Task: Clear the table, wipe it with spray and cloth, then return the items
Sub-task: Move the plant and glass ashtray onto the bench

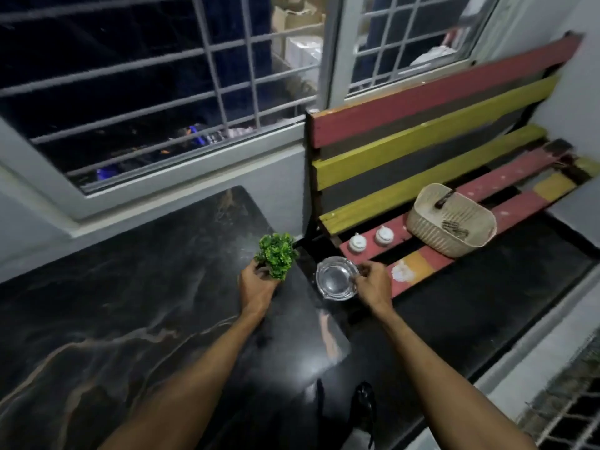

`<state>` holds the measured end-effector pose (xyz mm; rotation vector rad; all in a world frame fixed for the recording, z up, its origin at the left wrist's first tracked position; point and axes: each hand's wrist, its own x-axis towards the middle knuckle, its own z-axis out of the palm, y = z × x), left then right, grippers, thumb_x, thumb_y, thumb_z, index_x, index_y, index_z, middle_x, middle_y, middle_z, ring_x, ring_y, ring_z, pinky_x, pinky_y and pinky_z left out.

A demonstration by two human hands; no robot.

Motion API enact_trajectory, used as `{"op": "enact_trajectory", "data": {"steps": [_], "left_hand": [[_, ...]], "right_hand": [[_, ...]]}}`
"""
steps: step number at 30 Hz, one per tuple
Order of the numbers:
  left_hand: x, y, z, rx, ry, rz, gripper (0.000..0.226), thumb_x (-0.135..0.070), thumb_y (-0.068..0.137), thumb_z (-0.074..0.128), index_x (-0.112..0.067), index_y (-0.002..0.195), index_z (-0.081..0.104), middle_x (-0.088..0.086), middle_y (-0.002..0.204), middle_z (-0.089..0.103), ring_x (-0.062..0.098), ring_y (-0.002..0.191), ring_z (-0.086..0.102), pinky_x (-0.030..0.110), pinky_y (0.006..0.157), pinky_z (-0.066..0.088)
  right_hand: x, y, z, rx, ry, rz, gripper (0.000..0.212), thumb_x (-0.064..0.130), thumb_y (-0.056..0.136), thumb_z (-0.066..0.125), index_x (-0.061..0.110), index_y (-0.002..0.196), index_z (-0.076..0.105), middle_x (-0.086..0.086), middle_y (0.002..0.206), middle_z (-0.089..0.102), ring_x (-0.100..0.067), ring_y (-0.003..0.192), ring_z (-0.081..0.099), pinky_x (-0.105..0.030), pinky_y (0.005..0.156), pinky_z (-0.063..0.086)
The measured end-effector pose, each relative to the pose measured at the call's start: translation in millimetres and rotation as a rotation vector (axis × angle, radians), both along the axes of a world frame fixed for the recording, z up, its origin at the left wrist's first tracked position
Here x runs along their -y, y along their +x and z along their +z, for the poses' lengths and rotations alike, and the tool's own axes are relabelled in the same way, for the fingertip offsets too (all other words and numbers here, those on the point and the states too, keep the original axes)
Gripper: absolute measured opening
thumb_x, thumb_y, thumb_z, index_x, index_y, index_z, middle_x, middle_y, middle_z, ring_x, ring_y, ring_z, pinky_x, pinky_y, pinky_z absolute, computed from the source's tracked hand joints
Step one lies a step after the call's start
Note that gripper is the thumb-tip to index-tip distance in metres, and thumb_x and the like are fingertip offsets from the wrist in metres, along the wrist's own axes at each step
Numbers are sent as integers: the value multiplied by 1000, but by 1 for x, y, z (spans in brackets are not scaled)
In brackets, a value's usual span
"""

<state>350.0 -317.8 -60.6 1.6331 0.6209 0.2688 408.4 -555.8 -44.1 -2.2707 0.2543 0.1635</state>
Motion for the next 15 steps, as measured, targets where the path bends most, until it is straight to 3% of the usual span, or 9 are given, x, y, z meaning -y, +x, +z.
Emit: {"op": "enact_trajectory", "data": {"steps": [4, 7, 10, 15], "left_hand": [[120, 59, -32, -56, -18, -93, 50, 0, 69, 90, -24, 107, 69, -10, 95, 77, 5, 84, 72, 25, 83, 60], [189, 95, -65, -96, 4, -137, 49, -10, 66, 91, -23, 108, 70, -8, 98, 78, 13, 88, 73, 24, 83, 60], [241, 124, -103, -144, 46, -169, 45, -14, 67, 88, -19, 108, 70, -1, 96, 77, 12, 84, 71, 18, 74, 56], [299, 158, -183, -232, 80, -224, 56, -22, 66, 94, -15, 117, 72, -5, 104, 77, 5, 90, 72, 20, 78, 57]], "right_hand": [[115, 64, -32, -43, -16, -187, 20, 6, 72, 67, 15, 87, 75, -8, 81, 74, -30, 81, 69, -32, 74, 52], [176, 104, -69, -91, -45, -281, 22, 4, 75, 70, 10, 96, 76, -18, 95, 74, -38, 96, 65, -35, 81, 48], [216, 137, -112, -122, -52, -327, 17, 3, 78, 67, 8, 92, 74, -22, 99, 73, -42, 102, 62, -40, 87, 48], [252, 181, -202, -157, -50, -351, 3, 8, 83, 67, 7, 82, 70, -19, 91, 72, -42, 93, 60, -36, 74, 42]]}}
